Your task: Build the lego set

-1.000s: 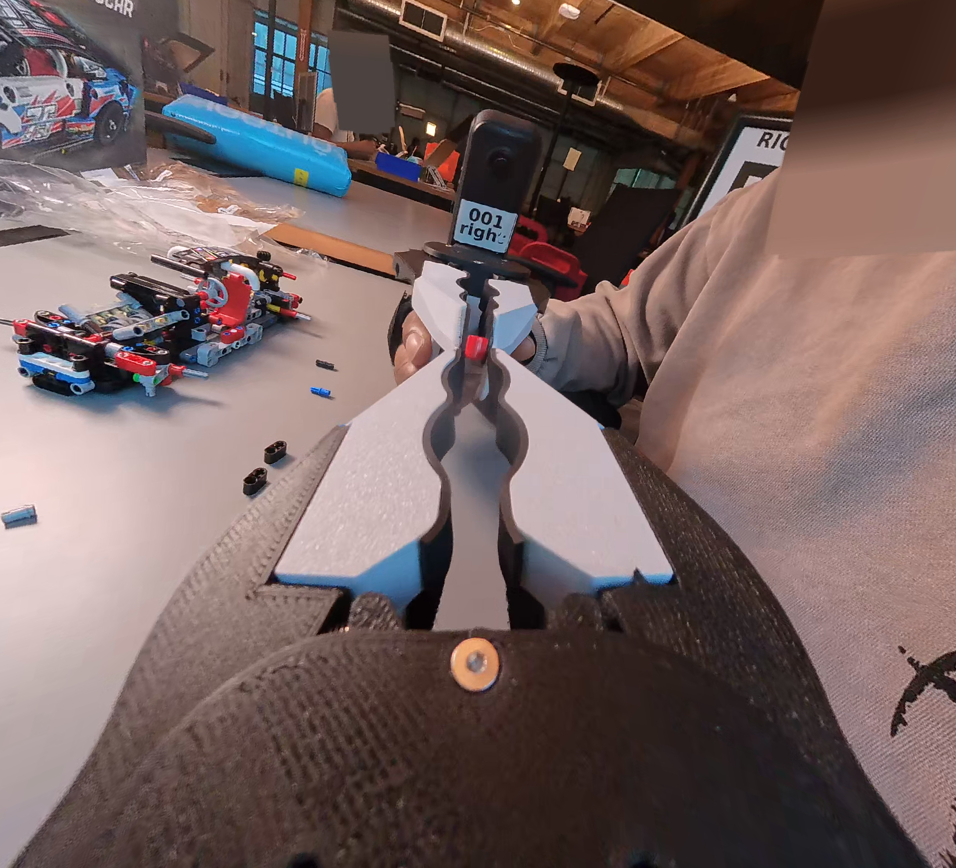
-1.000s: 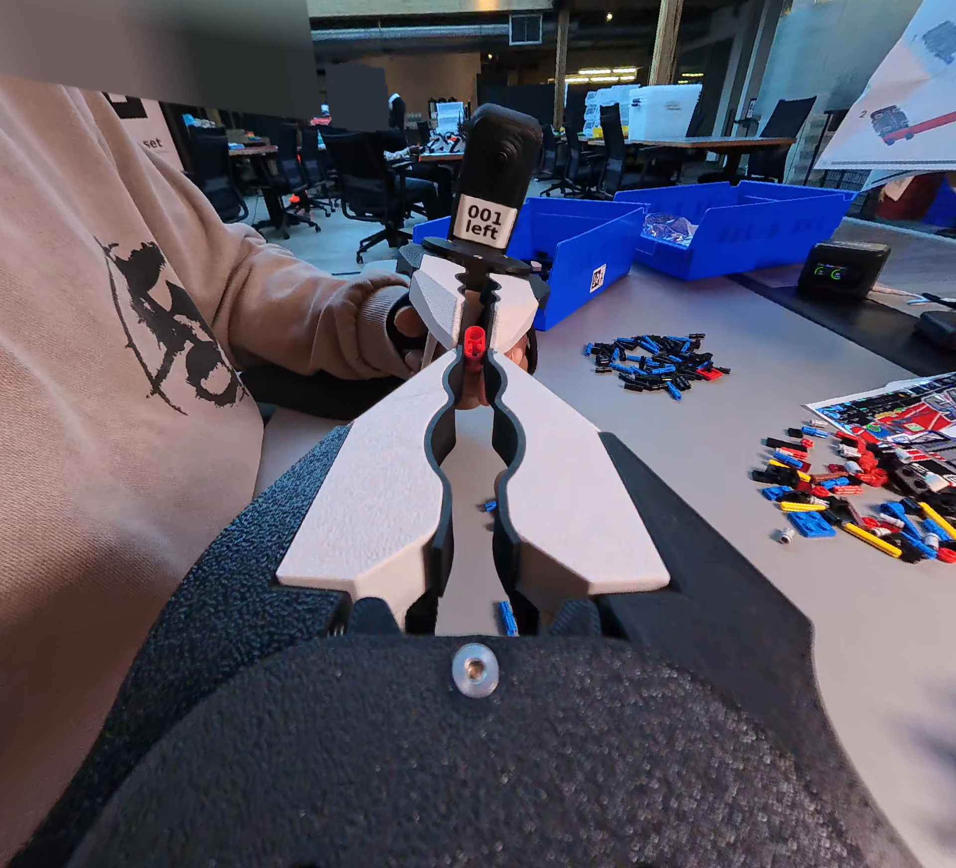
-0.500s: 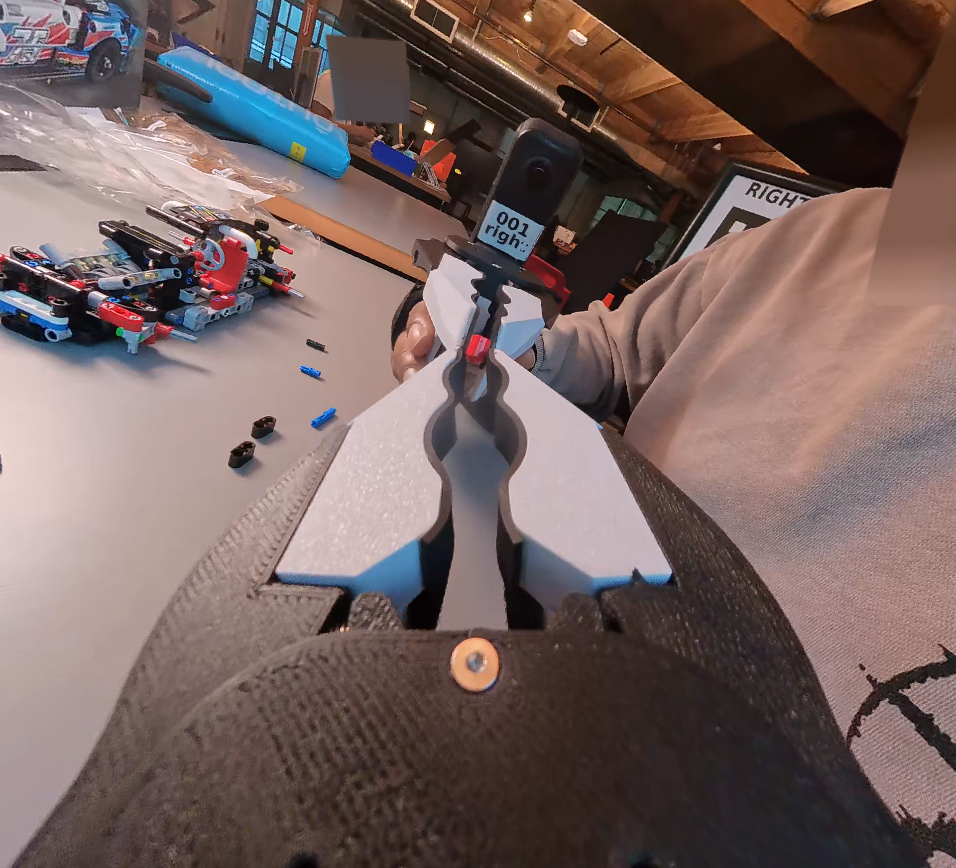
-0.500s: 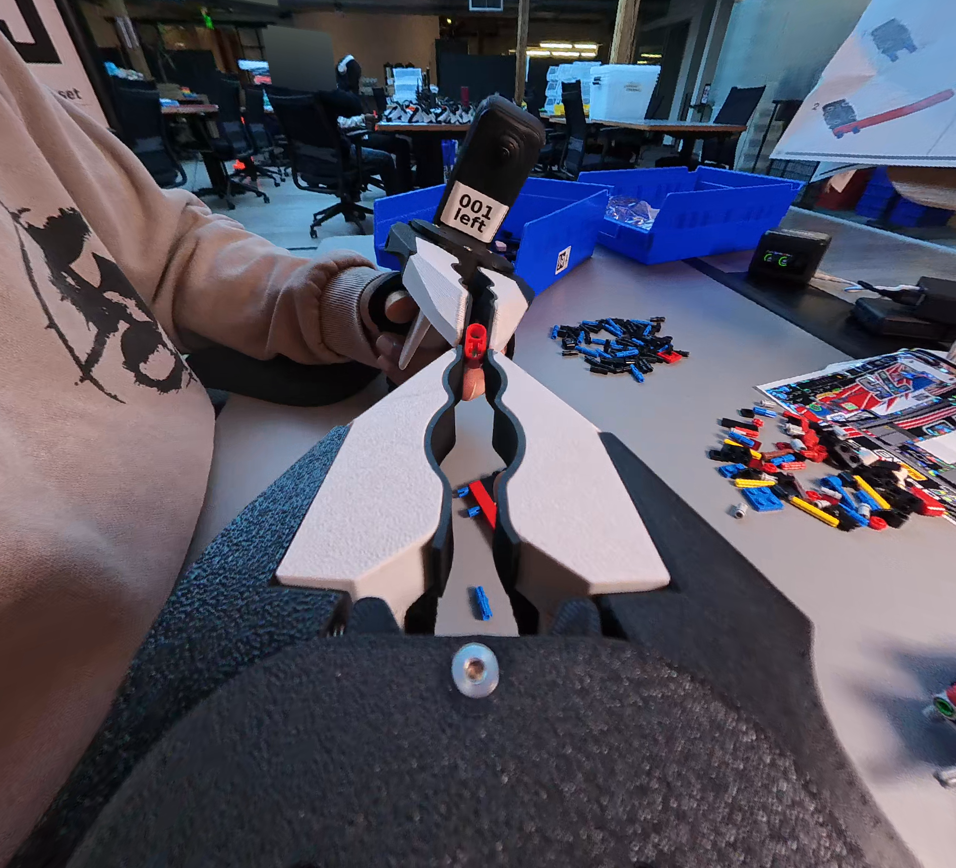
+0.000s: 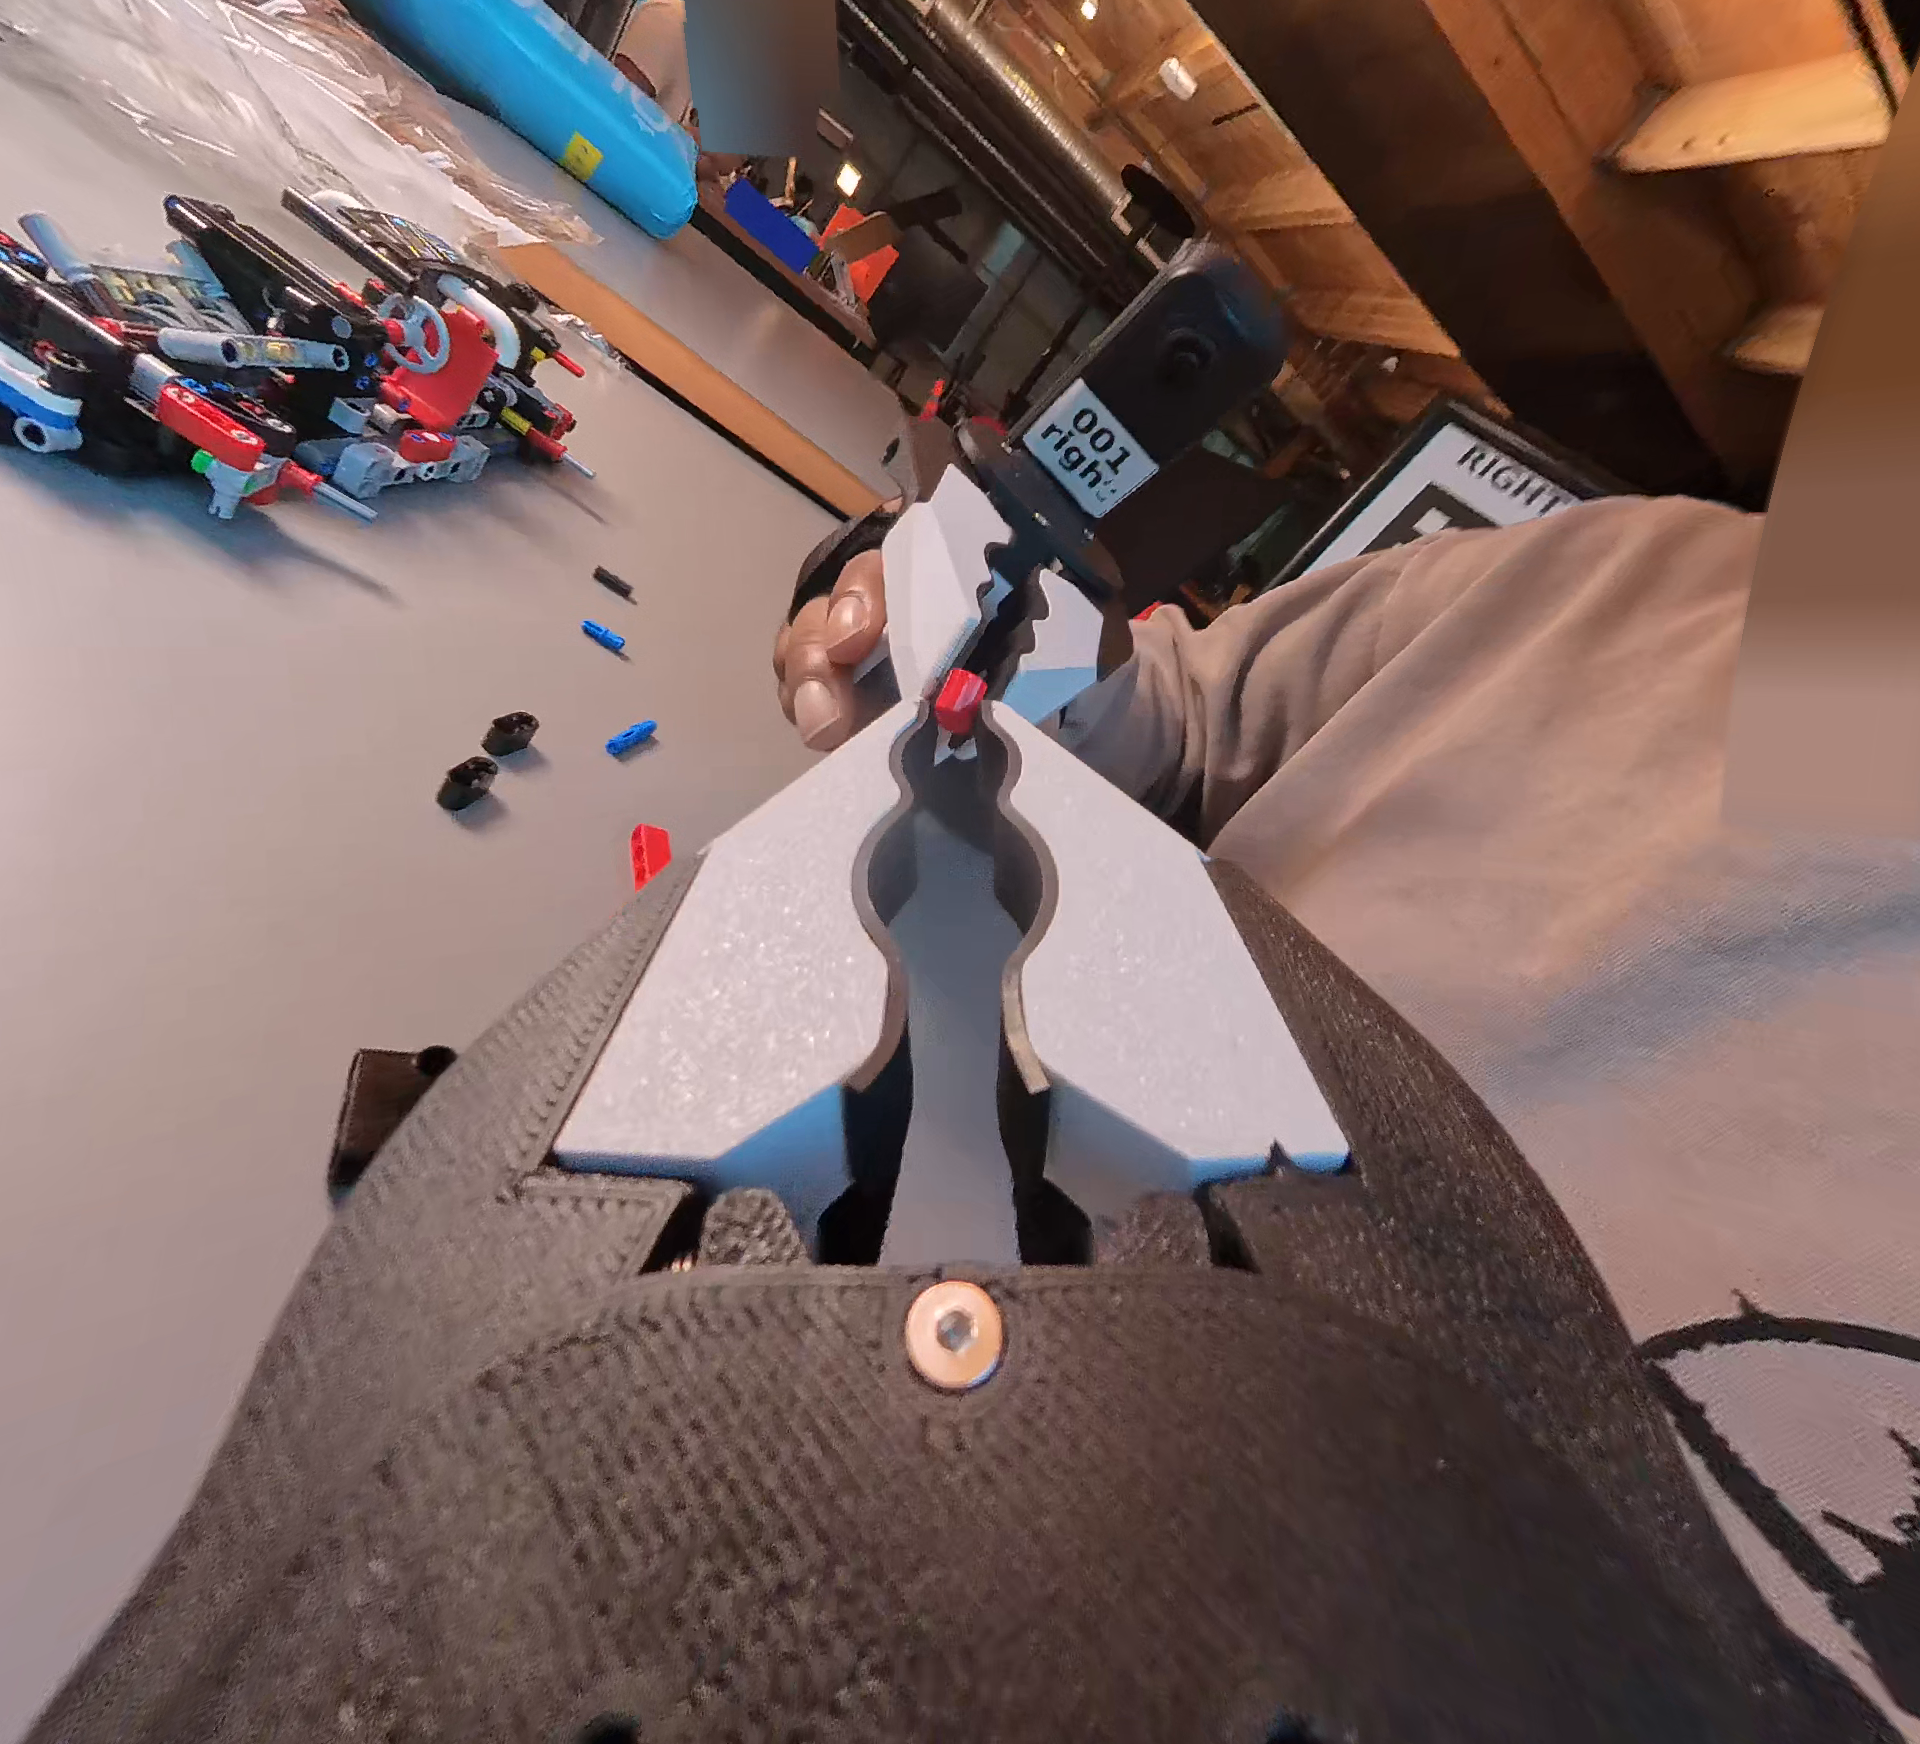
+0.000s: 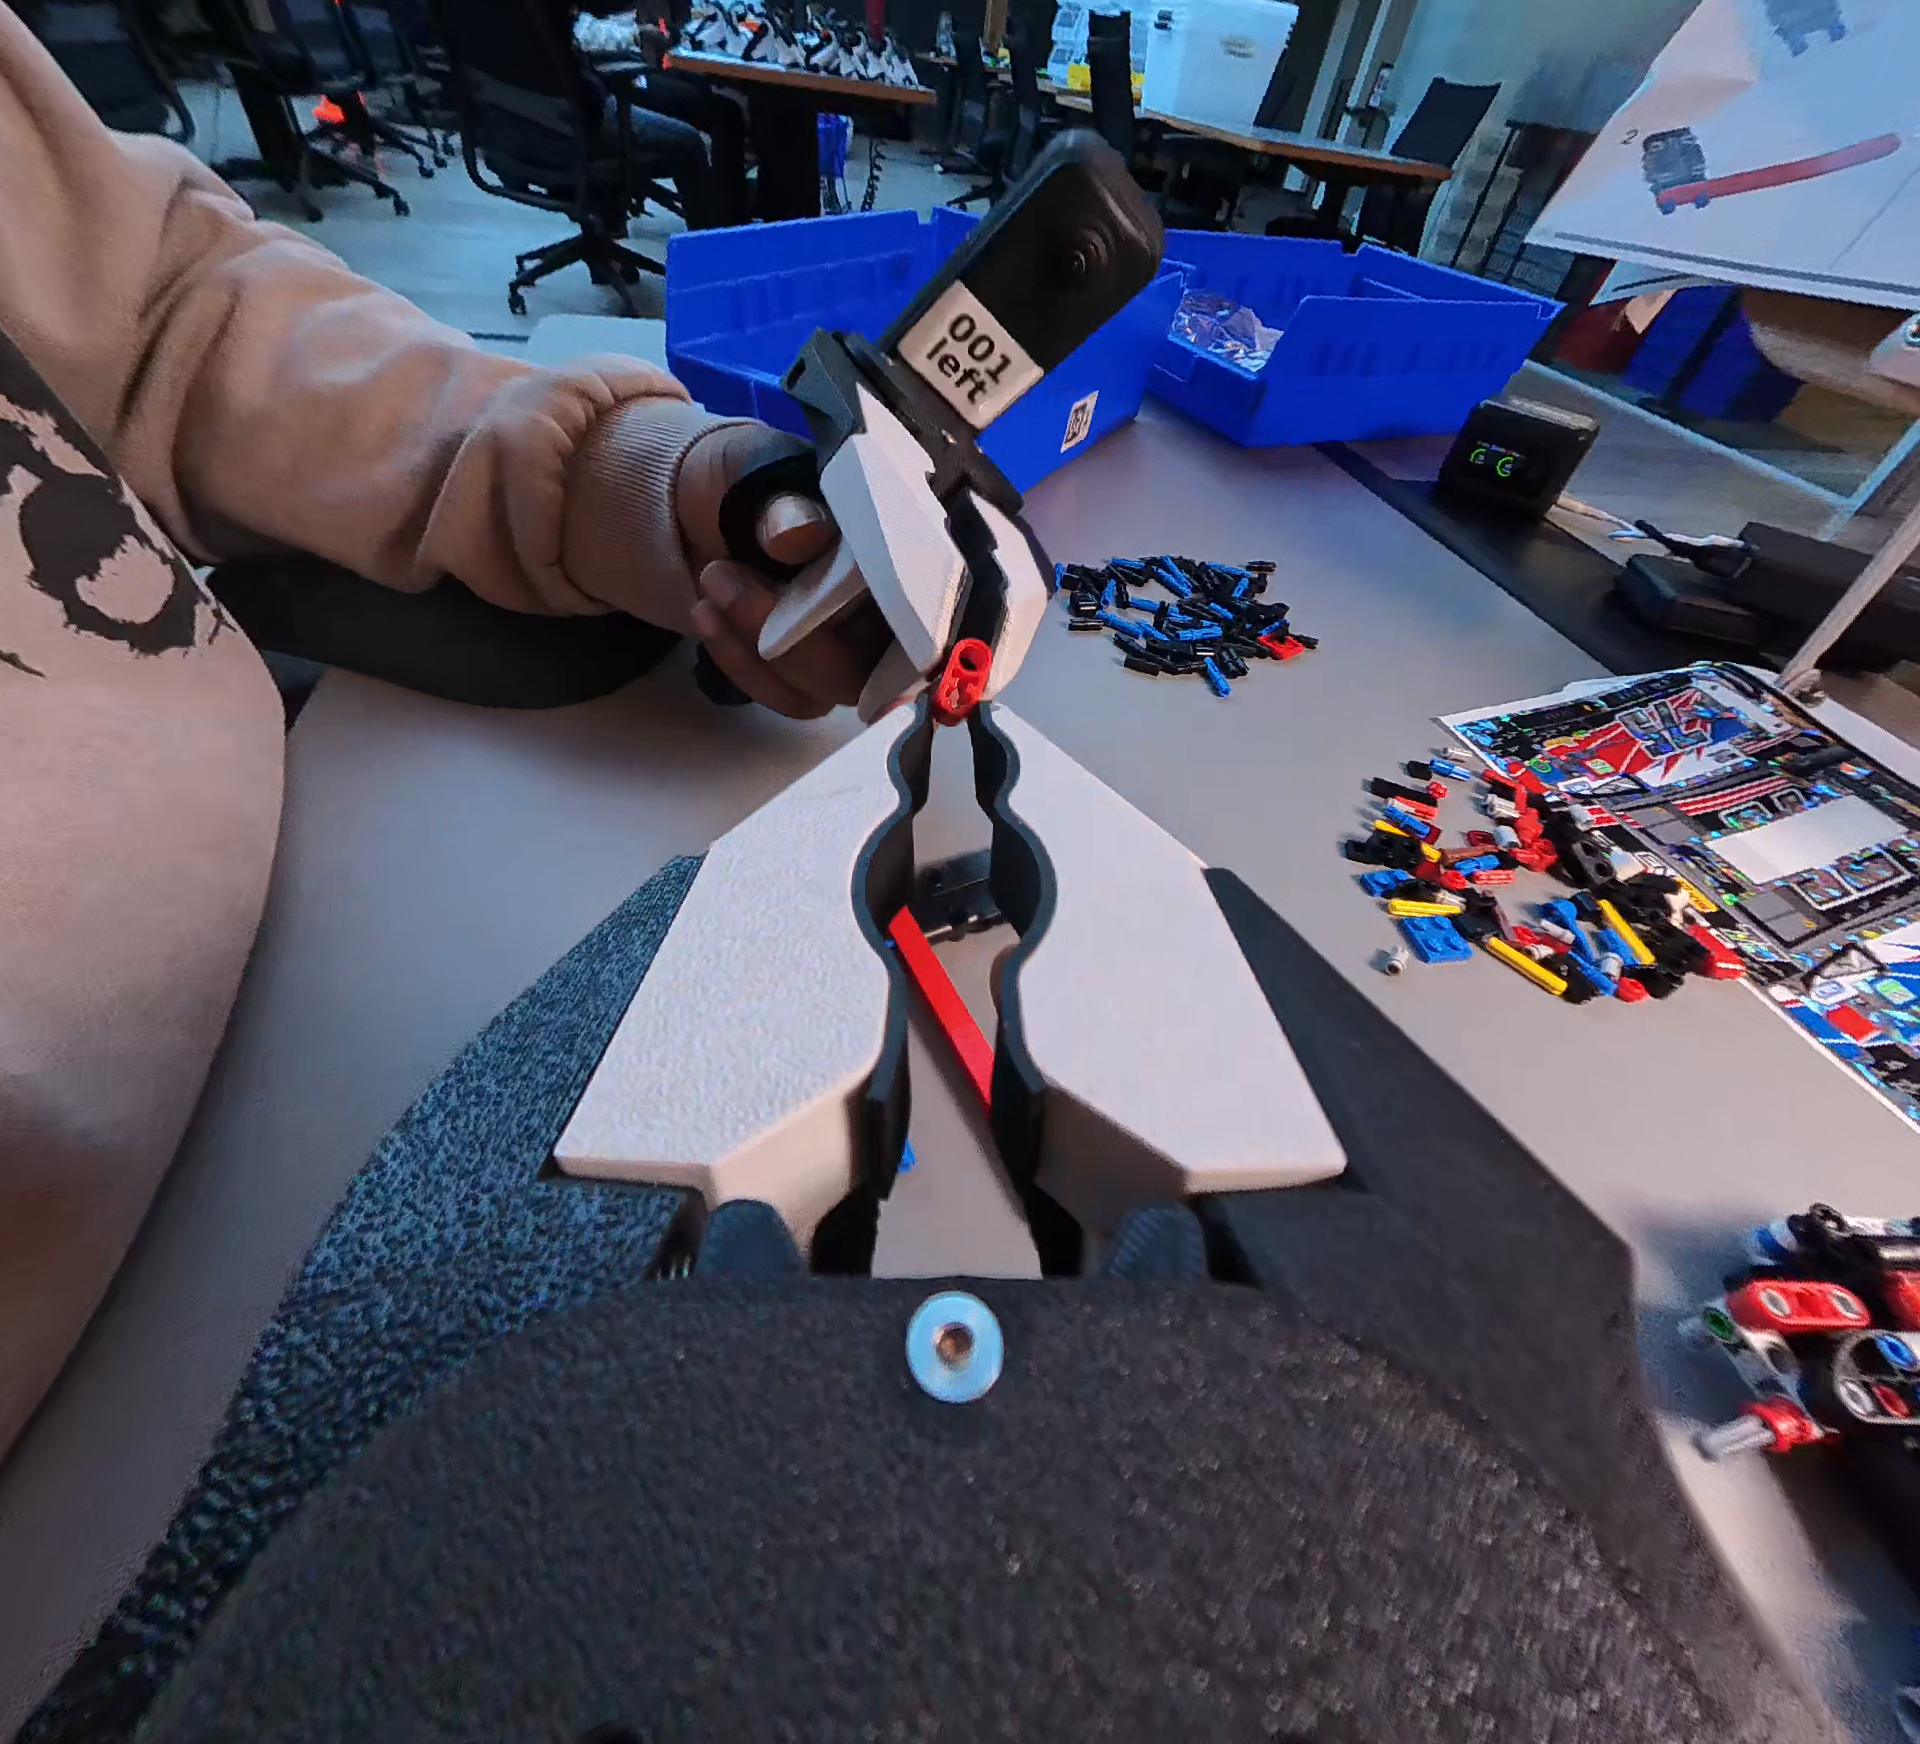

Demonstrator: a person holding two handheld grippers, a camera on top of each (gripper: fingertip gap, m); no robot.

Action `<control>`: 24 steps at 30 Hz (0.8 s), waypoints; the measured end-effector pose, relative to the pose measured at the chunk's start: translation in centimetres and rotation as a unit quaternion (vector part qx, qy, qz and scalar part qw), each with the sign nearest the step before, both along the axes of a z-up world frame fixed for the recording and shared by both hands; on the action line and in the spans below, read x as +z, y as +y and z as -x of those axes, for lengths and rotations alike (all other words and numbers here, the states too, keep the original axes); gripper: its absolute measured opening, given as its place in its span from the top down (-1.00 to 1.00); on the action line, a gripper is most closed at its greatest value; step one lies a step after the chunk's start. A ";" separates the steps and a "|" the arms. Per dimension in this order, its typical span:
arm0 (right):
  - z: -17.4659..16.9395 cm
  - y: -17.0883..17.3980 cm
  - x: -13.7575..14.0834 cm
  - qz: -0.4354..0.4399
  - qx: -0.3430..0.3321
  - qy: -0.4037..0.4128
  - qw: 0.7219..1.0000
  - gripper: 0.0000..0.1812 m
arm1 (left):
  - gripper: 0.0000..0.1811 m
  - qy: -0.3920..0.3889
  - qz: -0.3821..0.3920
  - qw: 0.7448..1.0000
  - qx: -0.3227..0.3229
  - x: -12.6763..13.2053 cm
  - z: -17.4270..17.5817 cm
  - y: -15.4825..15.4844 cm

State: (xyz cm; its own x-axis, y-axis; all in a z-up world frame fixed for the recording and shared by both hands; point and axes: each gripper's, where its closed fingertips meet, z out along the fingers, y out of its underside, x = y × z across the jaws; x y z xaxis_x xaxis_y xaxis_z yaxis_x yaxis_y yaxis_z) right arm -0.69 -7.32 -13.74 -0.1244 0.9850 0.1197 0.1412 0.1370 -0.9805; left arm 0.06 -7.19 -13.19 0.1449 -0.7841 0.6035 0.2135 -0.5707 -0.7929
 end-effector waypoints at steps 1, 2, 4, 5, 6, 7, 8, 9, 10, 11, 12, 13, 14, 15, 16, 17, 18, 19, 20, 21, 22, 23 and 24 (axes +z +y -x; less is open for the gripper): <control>-0.1 0.0 -0.2 -0.015 0.002 -0.005 1.000 0.95 | 0.96 0.018 -0.016 1.000 0.003 -0.2 -0.1 -0.1; -0.2 0.1 -0.3 -0.034 0.001 -0.009 0.999 0.95 | 1.00 0.036 -0.031 0.999 0.006 -0.4 -0.1 -0.2; -0.5 0.2 -0.7 -0.074 0.006 -0.019 0.997 0.95 | 0.99 0.073 -0.056 0.996 0.013 -1.0 -0.3 -0.3; -0.6 0.0 -0.8 -0.087 0.010 -0.023 0.996 0.95 | 0.91 0.092 -0.066 0.993 0.018 -1.3 -0.5 -0.2; -0.7 -0.1 -1.0 -0.094 0.013 -0.026 0.995 0.95 | 0.85 0.105 -0.078 0.991 0.018 -1.5 -0.6 -0.3; -0.7 -0.3 -1.1 -0.099 0.015 -0.029 0.995 0.95 | 0.84 0.108 -0.091 0.990 0.012 -1.4 -0.9 -0.6; -0.8 -0.4 -1.3 -0.103 0.017 -0.033 0.994 0.95 | 0.84 0.107 -0.103 0.989 0.006 -1.2 -1.1 -1.0; -0.8 -0.5 -1.2 -0.106 0.021 -0.030 0.994 0.95 | 0.85 0.114 -0.113 0.987 0.009 -1.3 -1.1 -1.0; -0.9 -0.7 -1.2 -0.108 0.026 -0.032 0.993 0.95 | 0.86 0.121 -0.125 0.985 0.014 -1.3 -1.1 -1.0; -0.9 -0.8 -1.3 -0.109 0.031 -0.033 0.993 0.95 | 0.90 0.127 -0.136 0.982 0.018 -1.2 -1.1 -1.0; -1.0 -1.0 -1.3 -0.111 0.036 -0.034 0.993 0.95 | 0.92 0.135 -0.148 0.979 0.020 -1.2 -1.1 -1.0; -1.0 -1.1 -1.4 -0.114 0.038 -0.036 0.992 0.95 | 0.92 0.146 -0.159 0.976 0.022 -1.3 -1.2 -1.1; -1.0 -1.1 -1.6 -0.117 0.040 -0.041 0.992 0.95 | 0.92 0.158 -0.169 0.972 0.023 -1.5 -1.2 -1.1; -1.1 -1.2 -1.7 -0.120 0.043 -0.045 0.991 0.95 | 0.91 0.171 -0.180 0.968 0.025 -1.6 -1.2 -1.2; -1.1 -1.3 -2.0 -0.122 0.046 -0.050 0.990 0.95 | 0.91 0.184 -0.191 0.964 0.026 -1.9 -1.3 -1.2; -1.2 -1.3 -2.2 -0.124 0.049 -0.056 0.989 0.95 | 0.90 0.196 -0.200 0.959 0.028 -2.1 -1.3 -1.2; -1.2 -1.3 -2.4 -0.127 0.049 -0.060 0.989 0.95 | 0.92 0.205 -0.208 0.956 0.029 -2.3 -1.4 -1.3; -1.3 -1.3 -2.5 -0.130 0.050 -0.063 0.988 0.95 | 0.92 0.211 -0.213 0.954 0.029 -2.4 -1.4 -1.3; -1.3 -1.2 -2.7 -0.133 0.049 -0.066 0.988 0.95 | 0.92 0.218 -0.217 0.951 0.031 -2.5 -1.4 -1.2; -1.3 -1.1 -2.8 -0.139 0.047 -0.070 0.987 0.95 | 0.92 0.223 -0.219 0.949 0.032 -2.7 -1.4 -1.2; -1.3 -1.1 -2.9 -0.149 0.045 -0.073 0.985 0.95 | 0.92 0.228 -0.217 0.949 0.033 -2.8 -1.4 -1.1; -1.2 -0.9 -3.1 -0.162 0.040 -0.077 0.983 0.95 | 0.92 0.231 -0.209 0.949 0.034 -3.0 -1.3 -1.0; -1.2 -0.8 -3.2 -0.178 0.036 -0.080 0.980 0.95 | 0.92 0.231 -0.197 0.952 0.033 -3.2 -1.2 -0.9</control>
State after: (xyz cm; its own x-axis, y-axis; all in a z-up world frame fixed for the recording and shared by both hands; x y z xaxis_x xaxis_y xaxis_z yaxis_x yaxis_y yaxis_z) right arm 0.49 -8.10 -16.96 -0.2372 0.8722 0.4277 0.2672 0.4819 -0.8345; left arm 1.30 -8.05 -16.37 0.3814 -0.9161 0.1241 -0.1852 -0.2072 -0.9606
